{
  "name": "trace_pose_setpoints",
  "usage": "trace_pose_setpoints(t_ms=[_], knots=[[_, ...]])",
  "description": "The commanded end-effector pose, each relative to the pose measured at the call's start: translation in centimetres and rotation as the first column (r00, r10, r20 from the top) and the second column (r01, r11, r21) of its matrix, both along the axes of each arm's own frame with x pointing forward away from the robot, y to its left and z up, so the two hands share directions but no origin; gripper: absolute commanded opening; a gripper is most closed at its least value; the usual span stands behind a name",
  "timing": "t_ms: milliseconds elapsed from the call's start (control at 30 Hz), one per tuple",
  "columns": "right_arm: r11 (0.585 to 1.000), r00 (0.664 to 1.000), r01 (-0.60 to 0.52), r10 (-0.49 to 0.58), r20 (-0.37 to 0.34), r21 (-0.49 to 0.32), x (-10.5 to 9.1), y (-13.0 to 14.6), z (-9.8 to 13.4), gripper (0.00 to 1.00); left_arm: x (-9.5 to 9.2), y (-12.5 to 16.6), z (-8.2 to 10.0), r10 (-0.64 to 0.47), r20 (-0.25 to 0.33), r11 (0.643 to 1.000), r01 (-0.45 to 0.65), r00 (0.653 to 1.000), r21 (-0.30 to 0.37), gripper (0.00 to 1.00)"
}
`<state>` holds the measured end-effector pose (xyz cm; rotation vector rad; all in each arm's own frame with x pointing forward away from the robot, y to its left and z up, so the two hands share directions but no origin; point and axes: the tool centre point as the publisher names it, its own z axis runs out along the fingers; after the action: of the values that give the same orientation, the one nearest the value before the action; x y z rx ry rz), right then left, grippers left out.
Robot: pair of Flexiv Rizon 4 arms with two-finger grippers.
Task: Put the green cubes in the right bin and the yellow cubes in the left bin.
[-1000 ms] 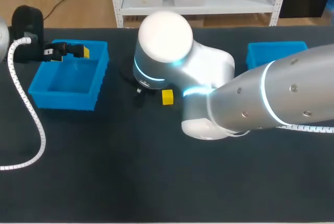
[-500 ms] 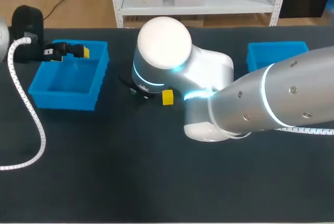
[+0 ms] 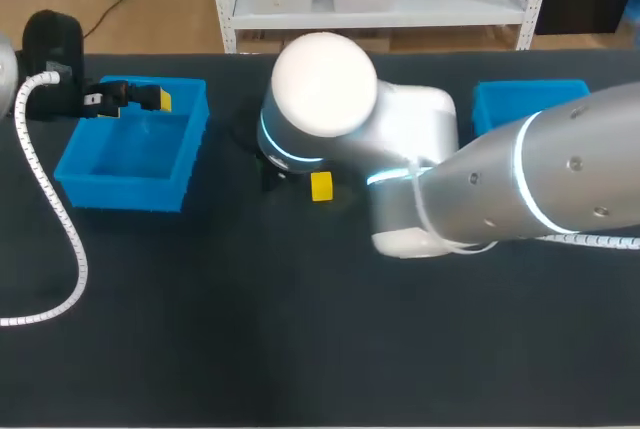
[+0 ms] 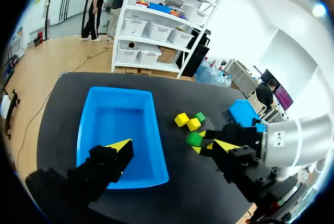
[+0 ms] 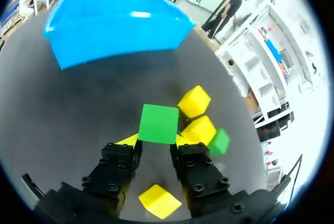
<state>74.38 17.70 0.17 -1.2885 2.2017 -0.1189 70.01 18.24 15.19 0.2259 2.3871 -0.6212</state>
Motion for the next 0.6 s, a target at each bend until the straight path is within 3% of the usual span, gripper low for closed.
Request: trace_pose_setpoints(t_ms=[33,200,367,600], knots=[[0.998,0.997,-0.001,-0.004,0.083,0.057,-2.0,-2.7,4.1,0.00,0.0,0.2,-0.2,-0.006,0.006,1.000,0.006,1.000,-0.009,1.00],[0.988,0.986,0.057,-0.078,0.149,0.144,-0.9,-6.4,9.7,0.00,0.0,0.2,-0.2,-0.006,0.006,1.000,0.006,1.000,-0.009,1.00],[0.958,0.959,0.181,-0.222,0.176,0.221,1.6,-12.6,13.7,0.00,0.0,0.2,-0.2,-0.006,0.006,1.000,0.006,1.000,-0.009,1.00],[0.875,0.877,0.411,-0.456,0.151,0.256,4.4,-23.3,14.5,0.00,0.0,0.2,-0.2,-0.006,0.006,1.000,0.006,1.000,-0.009,1.00]])
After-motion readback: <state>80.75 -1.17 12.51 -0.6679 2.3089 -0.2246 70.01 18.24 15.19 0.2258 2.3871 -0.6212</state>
